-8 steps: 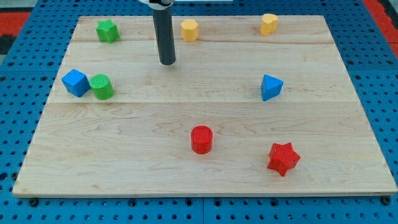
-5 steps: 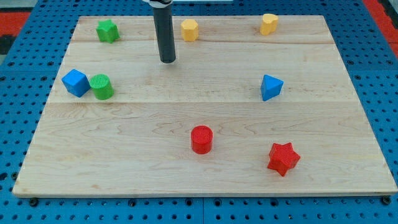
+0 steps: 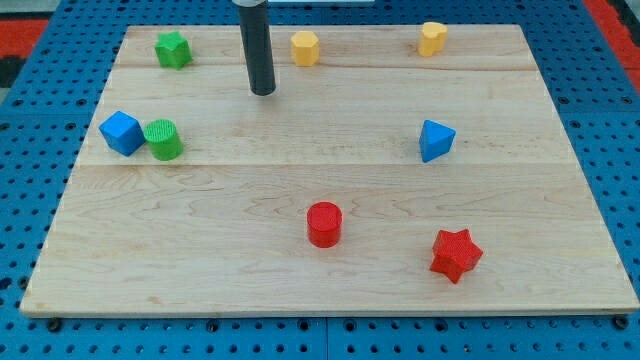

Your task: Place the red star diagonally to the green circle

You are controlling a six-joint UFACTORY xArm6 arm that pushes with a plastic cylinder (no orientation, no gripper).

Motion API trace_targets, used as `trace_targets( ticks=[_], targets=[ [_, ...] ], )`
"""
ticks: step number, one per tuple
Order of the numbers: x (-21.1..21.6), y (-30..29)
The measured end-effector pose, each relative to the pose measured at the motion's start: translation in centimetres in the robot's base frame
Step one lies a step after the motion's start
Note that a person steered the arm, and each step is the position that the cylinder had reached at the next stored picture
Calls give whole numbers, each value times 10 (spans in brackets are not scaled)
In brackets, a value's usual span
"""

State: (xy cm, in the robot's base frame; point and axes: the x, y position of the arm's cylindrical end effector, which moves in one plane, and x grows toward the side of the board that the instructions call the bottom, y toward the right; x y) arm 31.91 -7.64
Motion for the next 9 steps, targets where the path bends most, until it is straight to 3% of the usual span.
trace_targets(
  ticks=[3,4,5,7,8,9],
  targets=[
    [9,1],
    [88,29],
    [149,98],
    [196,254],
    [231,273],
    [245,223]
  ],
)
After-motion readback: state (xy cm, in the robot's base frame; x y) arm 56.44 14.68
